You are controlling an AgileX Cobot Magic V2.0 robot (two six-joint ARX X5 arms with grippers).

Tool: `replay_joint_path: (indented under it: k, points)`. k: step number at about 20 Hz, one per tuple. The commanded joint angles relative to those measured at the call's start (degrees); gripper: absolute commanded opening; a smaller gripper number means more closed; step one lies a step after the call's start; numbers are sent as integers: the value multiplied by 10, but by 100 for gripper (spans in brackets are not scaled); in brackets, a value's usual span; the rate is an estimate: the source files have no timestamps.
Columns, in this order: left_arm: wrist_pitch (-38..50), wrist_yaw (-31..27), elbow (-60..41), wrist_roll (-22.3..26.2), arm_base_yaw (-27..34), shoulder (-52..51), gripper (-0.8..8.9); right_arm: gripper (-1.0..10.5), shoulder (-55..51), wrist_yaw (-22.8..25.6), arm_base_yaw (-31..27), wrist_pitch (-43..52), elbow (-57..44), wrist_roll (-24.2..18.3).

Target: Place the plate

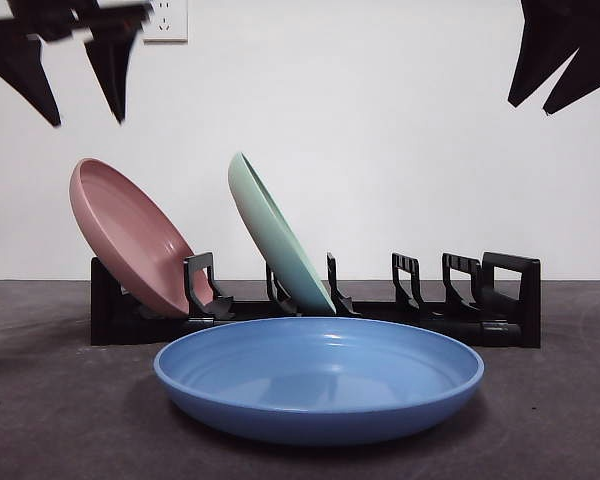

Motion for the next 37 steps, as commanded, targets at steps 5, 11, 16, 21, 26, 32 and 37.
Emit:
replay_joint_path:
  k: [5, 11, 16, 21, 26, 32, 37]
  points:
    - [-5, -8, 37, 6, -2, 78, 366, 224, 5, -2, 1, 3, 7, 5]
    - [-5, -8, 43, 6, -2, 85, 201, 224, 5, -1, 1, 3, 7, 5]
    - [-12, -8, 51, 6, -2, 85, 87, 224, 5, -1, 1, 3, 7, 5]
    - [-23, -8, 51, 6, -2, 85, 48, 224, 5, -1, 1, 3, 7, 5]
    - [-24, -8, 55, 6, -2, 82, 16, 224, 5, -1, 1, -2, 7, 5]
    - [-71, -53, 126, 10, -2, 80, 15, 224, 5, -1, 1, -4, 7, 5]
    - [-134, -53, 209, 17, -2, 80, 15, 224, 5, -1, 1, -6, 7, 2]
